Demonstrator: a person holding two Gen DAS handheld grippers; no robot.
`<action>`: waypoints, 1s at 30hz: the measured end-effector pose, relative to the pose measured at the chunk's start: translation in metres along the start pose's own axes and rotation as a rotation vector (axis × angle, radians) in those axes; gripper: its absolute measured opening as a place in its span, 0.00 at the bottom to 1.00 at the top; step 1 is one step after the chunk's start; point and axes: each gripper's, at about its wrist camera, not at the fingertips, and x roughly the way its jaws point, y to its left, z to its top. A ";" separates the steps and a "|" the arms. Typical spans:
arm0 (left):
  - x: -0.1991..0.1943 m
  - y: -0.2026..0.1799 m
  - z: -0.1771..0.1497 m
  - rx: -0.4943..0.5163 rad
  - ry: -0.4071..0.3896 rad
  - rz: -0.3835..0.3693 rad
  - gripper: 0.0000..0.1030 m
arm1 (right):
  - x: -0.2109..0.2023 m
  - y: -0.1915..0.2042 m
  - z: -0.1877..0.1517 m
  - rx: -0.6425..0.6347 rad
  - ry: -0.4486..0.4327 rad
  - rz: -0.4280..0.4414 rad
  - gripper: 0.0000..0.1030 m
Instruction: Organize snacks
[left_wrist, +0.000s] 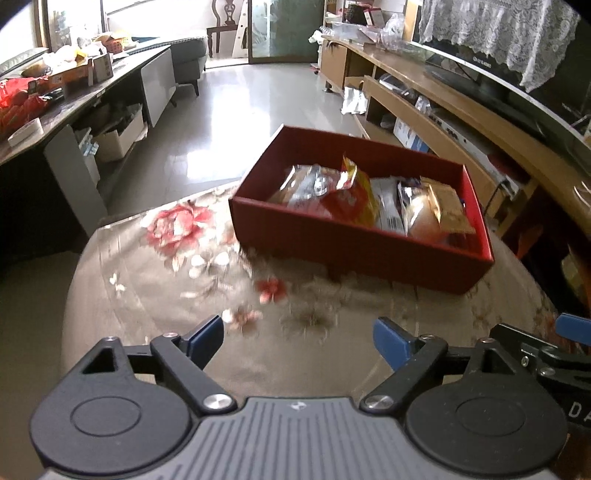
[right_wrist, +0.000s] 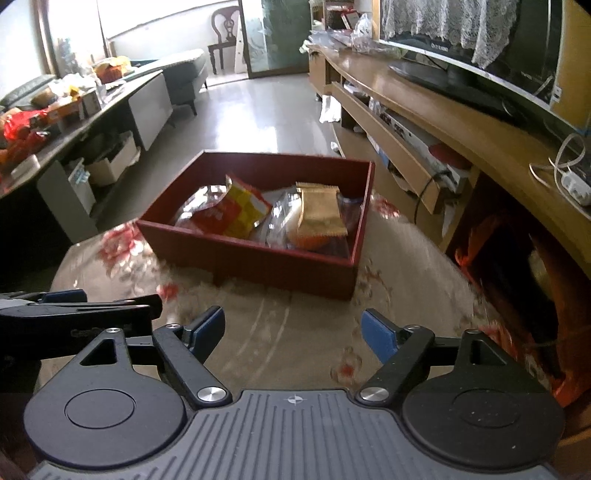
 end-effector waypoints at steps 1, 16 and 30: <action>-0.002 0.001 -0.004 -0.002 0.004 -0.002 0.89 | -0.001 -0.001 -0.004 0.002 0.004 -0.005 0.83; -0.029 -0.001 -0.052 0.040 0.015 -0.004 1.00 | -0.014 -0.001 -0.043 0.002 0.029 -0.052 0.83; -0.044 0.000 -0.070 0.058 0.000 0.024 1.00 | -0.026 0.002 -0.064 -0.001 0.034 -0.038 0.84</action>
